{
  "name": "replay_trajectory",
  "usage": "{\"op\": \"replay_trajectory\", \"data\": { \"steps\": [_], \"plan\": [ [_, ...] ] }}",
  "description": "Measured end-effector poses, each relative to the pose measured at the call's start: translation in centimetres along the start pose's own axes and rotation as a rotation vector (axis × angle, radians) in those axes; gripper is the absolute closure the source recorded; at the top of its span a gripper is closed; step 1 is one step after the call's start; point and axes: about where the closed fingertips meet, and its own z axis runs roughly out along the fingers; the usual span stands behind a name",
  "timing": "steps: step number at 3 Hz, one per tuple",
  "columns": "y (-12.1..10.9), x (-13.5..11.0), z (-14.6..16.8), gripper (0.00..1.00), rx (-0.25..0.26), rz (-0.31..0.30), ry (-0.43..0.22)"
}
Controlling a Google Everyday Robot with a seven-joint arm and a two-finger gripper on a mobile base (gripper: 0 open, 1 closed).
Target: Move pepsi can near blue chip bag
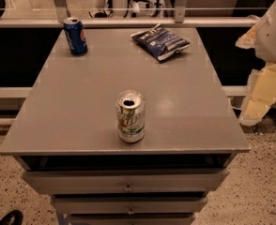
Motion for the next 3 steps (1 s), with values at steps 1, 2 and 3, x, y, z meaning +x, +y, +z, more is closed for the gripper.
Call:
{"op": "replay_trajectory", "data": {
  "steps": [1,2,3],
  "plan": [
    [0.0,0.0,0.0,0.0,0.0,0.0,0.0],
    [-1.1,-0.6,0.2,0.0,0.019,-0.016,-0.019],
    [-4.0,-2.5,1.3,0.0,0.05,-0.074,-0.074]
  ]
}}
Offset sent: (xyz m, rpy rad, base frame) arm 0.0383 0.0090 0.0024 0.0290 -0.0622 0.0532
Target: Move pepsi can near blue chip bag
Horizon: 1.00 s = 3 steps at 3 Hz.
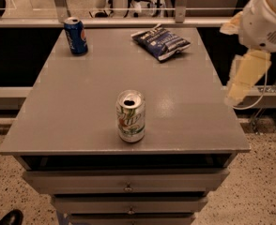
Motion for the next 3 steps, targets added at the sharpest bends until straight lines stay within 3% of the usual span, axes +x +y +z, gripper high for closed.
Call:
{"op": "replay_trajectory", "data": {
  "steps": [2,3],
  "plan": [
    [-6.9,-7.5,4.5,0.0,0.048,-0.129,-0.219],
    [-10.1,-13.2,6.3,0.0,0.062,-0.142,-0.36]
  ]
}}
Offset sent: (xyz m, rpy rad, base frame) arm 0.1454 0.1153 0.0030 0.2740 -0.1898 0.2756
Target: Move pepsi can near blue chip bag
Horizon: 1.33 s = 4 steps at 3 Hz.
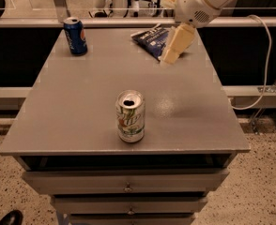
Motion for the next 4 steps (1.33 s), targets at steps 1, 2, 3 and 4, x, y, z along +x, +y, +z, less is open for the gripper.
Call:
{"op": "replay_trajectory", "data": {
  "steps": [1,2,3,4],
  "plan": [
    [0.0,0.0,0.0,0.0,0.0,0.0,0.0],
    [-1.0,-0.2,1.7,0.0,0.02,0.01,-0.02],
    [-4.4,-0.4,5.9,0.0,0.072,0.063,-0.066],
    [-9.6,-1.6,12.3,0.0,0.15,0.182,-0.17]
  ]
}}
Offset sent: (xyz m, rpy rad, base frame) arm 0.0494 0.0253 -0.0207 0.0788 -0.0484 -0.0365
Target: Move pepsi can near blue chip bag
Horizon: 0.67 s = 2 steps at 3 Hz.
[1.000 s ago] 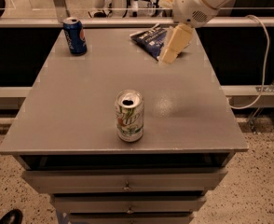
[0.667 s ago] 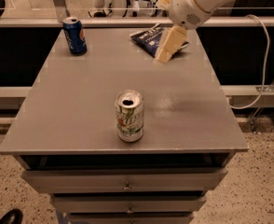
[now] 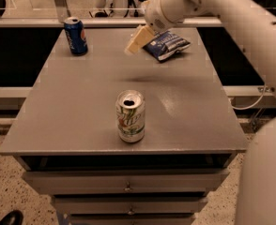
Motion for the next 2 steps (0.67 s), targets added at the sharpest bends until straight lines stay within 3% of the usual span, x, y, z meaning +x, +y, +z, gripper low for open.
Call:
{"op": "replay_trajectory", "data": {
  "steps": [2],
  "plan": [
    [-2.1,-3.6,9.9,0.0,0.065,0.109,-0.115]
  ]
}}
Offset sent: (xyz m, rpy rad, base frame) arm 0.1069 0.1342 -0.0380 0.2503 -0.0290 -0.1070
